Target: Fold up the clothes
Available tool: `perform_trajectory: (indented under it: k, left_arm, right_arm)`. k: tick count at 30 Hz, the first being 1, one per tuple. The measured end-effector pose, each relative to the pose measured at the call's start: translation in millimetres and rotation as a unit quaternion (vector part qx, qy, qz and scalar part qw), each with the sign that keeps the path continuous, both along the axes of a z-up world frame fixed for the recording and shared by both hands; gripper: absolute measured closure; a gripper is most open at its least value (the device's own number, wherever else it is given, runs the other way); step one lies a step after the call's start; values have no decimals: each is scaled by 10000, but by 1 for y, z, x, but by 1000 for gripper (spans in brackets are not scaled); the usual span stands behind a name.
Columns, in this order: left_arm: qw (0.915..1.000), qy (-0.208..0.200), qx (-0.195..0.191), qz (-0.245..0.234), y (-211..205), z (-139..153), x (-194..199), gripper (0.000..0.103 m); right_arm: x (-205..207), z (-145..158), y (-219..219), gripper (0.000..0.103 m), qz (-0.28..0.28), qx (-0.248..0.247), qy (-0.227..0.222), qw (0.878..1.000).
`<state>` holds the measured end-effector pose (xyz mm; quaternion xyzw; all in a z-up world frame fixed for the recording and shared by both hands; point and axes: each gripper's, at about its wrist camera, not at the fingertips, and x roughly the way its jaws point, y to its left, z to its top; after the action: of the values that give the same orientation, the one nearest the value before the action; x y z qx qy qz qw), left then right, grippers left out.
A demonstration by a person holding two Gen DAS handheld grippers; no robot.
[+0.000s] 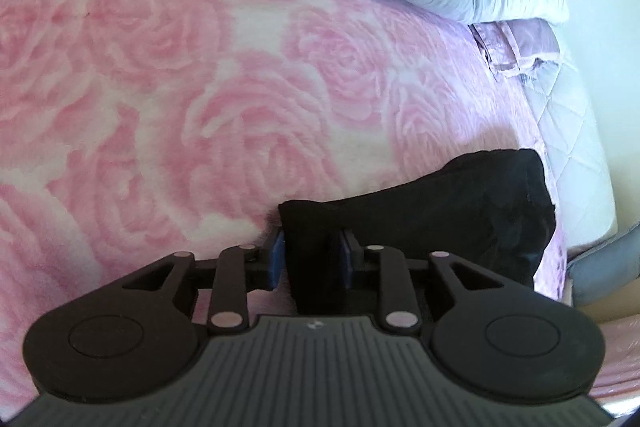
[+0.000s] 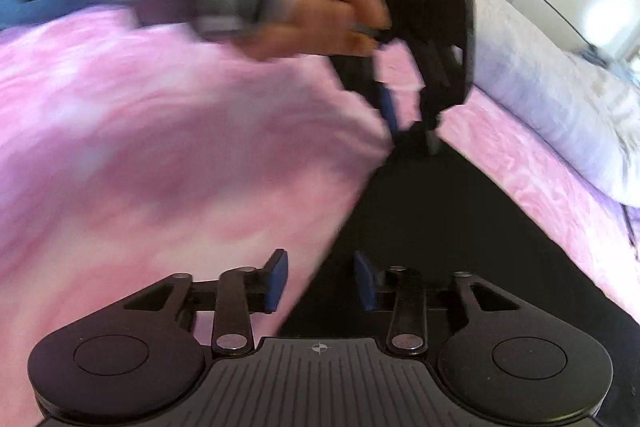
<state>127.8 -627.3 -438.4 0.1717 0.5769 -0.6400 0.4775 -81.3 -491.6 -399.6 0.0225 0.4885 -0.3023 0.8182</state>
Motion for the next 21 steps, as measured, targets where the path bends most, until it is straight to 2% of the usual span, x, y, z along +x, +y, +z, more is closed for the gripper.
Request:
perform_trajectory:
  k: [1, 2, 3, 9, 15, 18, 20, 21]
  left_arm:
    - [10000, -56, -28, -11, 0, 0, -1, 88]
    - [9999, -112, -54, -23, 1, 0, -1, 89]
    - [9999, -145, -53, -57, -1, -2, -2, 90]
    - [9999, -114, 30, -33, -10, -15, 2, 90]
    - [10000, -16, 30, -81, -12, -5, 8, 88]
    - [9984, -374, -225, -355, -12, 11, 4, 84]
    - [9982, -404, -389, -204, -5, 24, 12, 81]
    - [9980, -411, -453, -131, 1, 29, 17, 75]
  right_arm:
    - [-2, -1, 0, 76, -16, 45, -1, 10000]
    - [-4, -1, 2, 96, 0, 65, 4, 10000]
    - [-7, -1, 4, 98, 17, 85, 9, 10000]
    - [-23, -4, 16, 101, 115, 205, 39, 9997]
    - [-40, -6, 28, 102, 213, 324, 69, 9992]
    - [-49, -4, 35, 101, 265, 391, 155, 9988]
    - [-56, -1, 41, 100, 301, 440, 243, 9983]
    - [-59, 1, 43, 98, 319, 464, 287, 9980]
